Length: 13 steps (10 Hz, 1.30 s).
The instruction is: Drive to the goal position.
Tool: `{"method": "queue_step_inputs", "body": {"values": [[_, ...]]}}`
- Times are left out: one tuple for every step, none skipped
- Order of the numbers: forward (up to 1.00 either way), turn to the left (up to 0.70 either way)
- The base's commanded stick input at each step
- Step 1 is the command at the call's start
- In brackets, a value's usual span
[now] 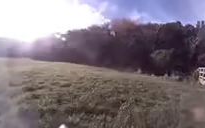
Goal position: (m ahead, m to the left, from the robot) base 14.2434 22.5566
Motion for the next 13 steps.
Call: {"method": "queue_step_inputs", "body": {"values": [[0.7, 0.14], [0.7, 0.14], [0.7, 0.14], [0.7, 0.14], [0.7, 0.14], [0.7, 0.14], [0.7, 0.14], [0.7, 0.14], [0.7, 0.14], [0.7, 0.14], [0.7, 0.14], [0.7, 0.14], [0.7, 0.14]]}}
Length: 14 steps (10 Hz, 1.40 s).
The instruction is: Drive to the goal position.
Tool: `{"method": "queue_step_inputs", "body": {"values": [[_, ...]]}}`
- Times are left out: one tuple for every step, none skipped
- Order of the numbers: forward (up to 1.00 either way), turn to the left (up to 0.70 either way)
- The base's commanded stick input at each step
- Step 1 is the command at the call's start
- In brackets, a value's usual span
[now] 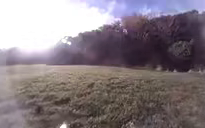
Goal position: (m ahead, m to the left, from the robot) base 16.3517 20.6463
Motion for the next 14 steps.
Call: {"method": "queue_step_inputs", "body": {"values": [[0.7, 0.14], [0.7, 0.14], [0.7, 0.14], [0.7, 0.14], [0.7, 0.14], [0.7, 0.14], [0.7, 0.14], [0.7, 0.14], [0.7, 0.14], [0.7, 0.14], [0.7, 0.14], [0.7, 0.14], [0.7, 0.14], [0.7, 0.14]]}}
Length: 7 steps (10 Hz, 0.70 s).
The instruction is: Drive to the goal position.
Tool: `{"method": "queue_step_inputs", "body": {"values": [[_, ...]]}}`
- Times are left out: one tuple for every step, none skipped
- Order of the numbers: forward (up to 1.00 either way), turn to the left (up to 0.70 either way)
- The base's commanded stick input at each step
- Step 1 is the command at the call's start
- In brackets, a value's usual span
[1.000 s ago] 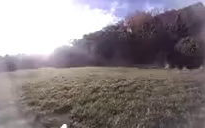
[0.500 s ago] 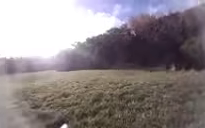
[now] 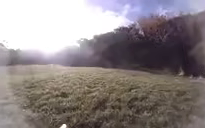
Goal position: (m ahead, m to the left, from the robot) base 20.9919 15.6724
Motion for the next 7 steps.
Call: {"method": "queue_step_inputs", "body": {"values": [[0.7, 0.14], [0.7, 0.14], [0.7, 0.14], [0.7, 0.14], [0.7, 0.14], [0.7, 0.14], [0.7, 0.14]]}}
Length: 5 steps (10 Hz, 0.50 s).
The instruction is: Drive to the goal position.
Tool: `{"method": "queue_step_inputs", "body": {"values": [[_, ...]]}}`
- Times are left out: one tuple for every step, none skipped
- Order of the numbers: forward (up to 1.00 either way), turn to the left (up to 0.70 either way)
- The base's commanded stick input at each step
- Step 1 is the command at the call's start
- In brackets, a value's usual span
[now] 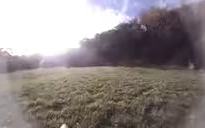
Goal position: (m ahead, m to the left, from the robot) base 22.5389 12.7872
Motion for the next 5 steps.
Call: {"method": "queue_step_inputs", "body": {"values": [[0.7, 0.14], [0.7, 0.14], [0.7, 0.14], [0.7, 0.14], [0.7, 0.14]]}}
